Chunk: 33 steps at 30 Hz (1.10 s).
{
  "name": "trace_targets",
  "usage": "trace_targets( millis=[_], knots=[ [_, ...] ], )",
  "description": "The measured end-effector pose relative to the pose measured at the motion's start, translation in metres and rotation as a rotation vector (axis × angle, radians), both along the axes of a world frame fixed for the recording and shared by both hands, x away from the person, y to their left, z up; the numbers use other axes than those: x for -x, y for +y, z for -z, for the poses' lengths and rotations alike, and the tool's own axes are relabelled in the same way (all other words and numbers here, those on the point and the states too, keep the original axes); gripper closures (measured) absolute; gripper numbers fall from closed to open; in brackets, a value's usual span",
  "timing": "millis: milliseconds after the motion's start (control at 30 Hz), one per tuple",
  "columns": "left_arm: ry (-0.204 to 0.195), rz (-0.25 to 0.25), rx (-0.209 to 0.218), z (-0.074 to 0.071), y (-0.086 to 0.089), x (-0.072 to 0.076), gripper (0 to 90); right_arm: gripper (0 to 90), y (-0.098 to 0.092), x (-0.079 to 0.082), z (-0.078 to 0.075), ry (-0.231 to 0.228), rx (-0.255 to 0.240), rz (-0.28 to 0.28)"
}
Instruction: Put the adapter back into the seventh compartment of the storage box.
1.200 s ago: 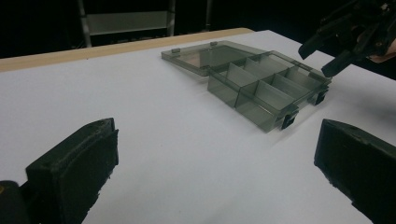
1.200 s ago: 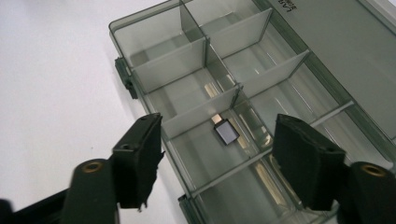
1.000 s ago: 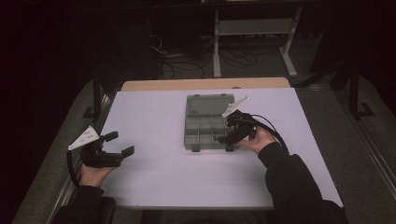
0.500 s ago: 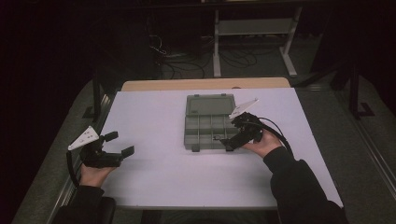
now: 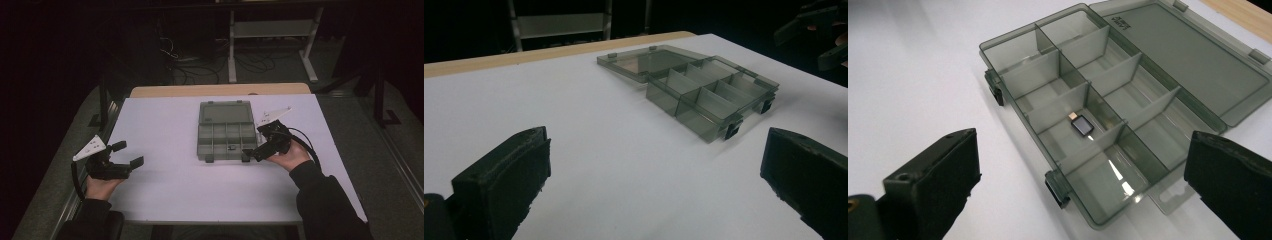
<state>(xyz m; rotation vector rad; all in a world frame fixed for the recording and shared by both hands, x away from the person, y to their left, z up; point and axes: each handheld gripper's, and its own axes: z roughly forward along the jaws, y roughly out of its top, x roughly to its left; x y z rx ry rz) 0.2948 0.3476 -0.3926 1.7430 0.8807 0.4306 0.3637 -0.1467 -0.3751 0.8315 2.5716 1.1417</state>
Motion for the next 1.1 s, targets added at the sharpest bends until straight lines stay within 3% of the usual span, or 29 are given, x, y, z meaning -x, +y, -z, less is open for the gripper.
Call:
trace_targets(
  millis=[1100],
  knots=[
    [0.001,-0.001,0.001,0.000,0.000,0.000,0.0,0.0,-0.048,0.024,0.005,-0.019,-0.066,0.092]
  ],
)
